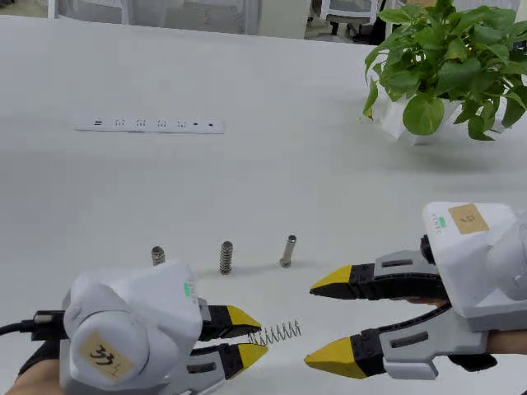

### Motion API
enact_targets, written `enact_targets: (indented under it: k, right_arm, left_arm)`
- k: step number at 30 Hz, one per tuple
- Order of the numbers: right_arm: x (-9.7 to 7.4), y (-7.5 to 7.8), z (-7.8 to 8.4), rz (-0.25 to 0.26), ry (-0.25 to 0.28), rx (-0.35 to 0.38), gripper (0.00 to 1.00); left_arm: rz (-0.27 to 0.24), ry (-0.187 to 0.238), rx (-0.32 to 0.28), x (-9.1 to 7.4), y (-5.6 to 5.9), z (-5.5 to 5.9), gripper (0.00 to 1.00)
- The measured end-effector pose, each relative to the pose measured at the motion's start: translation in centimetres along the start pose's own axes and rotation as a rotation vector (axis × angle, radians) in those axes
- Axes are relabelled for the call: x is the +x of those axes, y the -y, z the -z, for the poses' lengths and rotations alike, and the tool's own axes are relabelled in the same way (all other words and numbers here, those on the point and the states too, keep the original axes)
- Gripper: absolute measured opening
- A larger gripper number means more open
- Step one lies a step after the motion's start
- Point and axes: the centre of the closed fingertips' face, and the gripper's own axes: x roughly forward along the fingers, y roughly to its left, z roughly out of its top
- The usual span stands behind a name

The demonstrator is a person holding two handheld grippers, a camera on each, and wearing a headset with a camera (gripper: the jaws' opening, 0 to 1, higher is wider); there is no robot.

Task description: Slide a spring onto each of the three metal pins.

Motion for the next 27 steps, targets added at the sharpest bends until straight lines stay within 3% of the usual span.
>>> enact_targets:
  k: [12, 21, 27]
  right_arm:
    - [0.71, -0.17, 1.11, -0.059, -0.026, -0.001, 0.21]
    - [0.86, -0.55, 0.85, -0.082, -0.008, 0.004, 0.07]
    - [0.94, -0.68, 0.84, -0.086, -0.015, -0.001, 0.07]
  left_arm:
    - [0.044, 0.059, 0.001, 0.01, 0.76, -0.97, 0.07]
    - [0.054, 0.06, 0.001, -0.06, 0.77, -0.85, 0.07]
    - [0.058, 0.057, -0.006, 0.01, 0.89, -0.73, 0.07]
